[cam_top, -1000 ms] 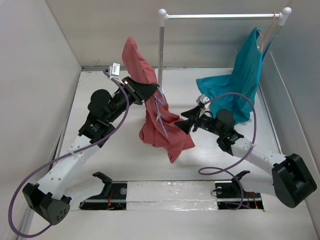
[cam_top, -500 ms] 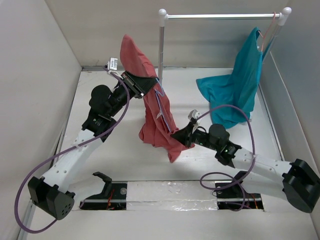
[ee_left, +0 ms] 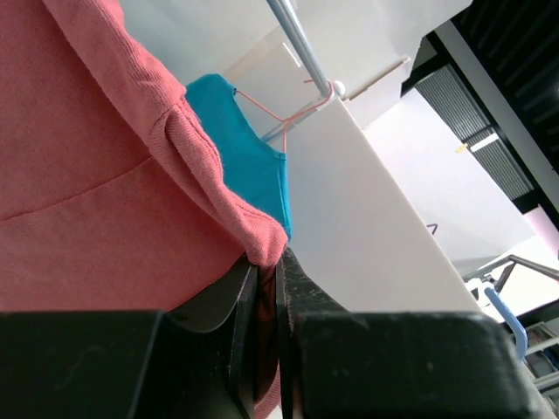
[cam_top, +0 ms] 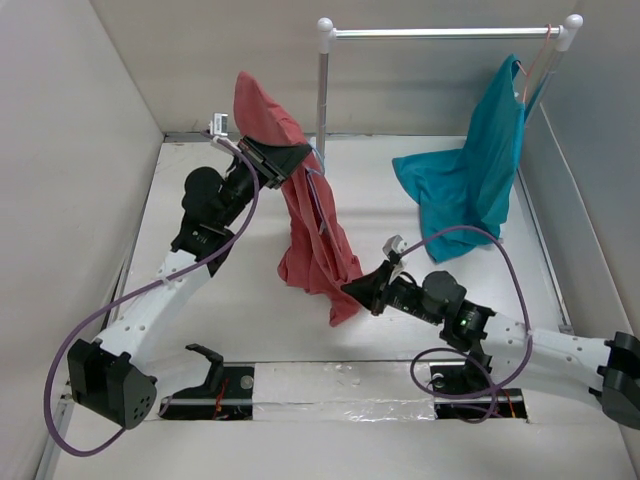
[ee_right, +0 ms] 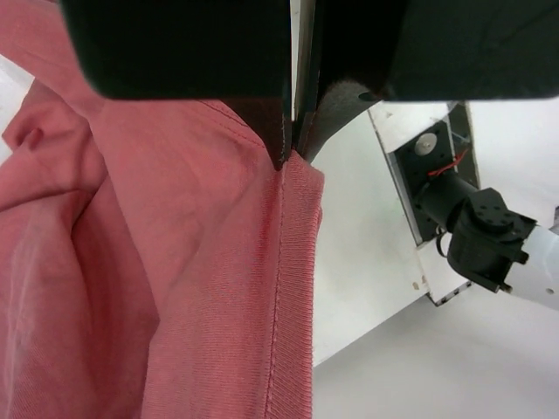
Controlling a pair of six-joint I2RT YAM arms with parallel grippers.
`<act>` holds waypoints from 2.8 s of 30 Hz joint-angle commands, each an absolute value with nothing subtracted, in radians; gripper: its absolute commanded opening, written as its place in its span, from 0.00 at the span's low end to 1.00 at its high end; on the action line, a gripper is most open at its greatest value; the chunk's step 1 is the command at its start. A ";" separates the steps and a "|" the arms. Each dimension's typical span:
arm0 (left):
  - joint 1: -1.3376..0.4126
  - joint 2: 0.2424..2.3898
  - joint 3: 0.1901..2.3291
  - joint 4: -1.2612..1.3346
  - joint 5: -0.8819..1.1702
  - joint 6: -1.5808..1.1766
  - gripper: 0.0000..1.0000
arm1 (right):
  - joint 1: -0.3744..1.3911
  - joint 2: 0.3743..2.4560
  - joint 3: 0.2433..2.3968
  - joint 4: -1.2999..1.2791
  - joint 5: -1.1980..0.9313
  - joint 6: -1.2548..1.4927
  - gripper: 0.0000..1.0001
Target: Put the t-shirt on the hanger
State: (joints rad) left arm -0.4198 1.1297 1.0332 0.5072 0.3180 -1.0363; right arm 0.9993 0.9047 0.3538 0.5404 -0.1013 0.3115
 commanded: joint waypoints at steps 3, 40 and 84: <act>-0.459 1.088 0.932 0.679 0.259 -0.989 0.00 | 1.046 0.822 0.543 0.257 -0.022 0.354 0.00; -0.411 1.097 0.341 0.936 0.499 -1.100 0.00 | 1.180 1.179 0.782 0.081 0.159 0.452 0.00; -0.405 1.049 0.649 0.412 -0.057 -0.712 0.64 | 1.180 1.112 0.735 0.069 0.342 0.454 0.00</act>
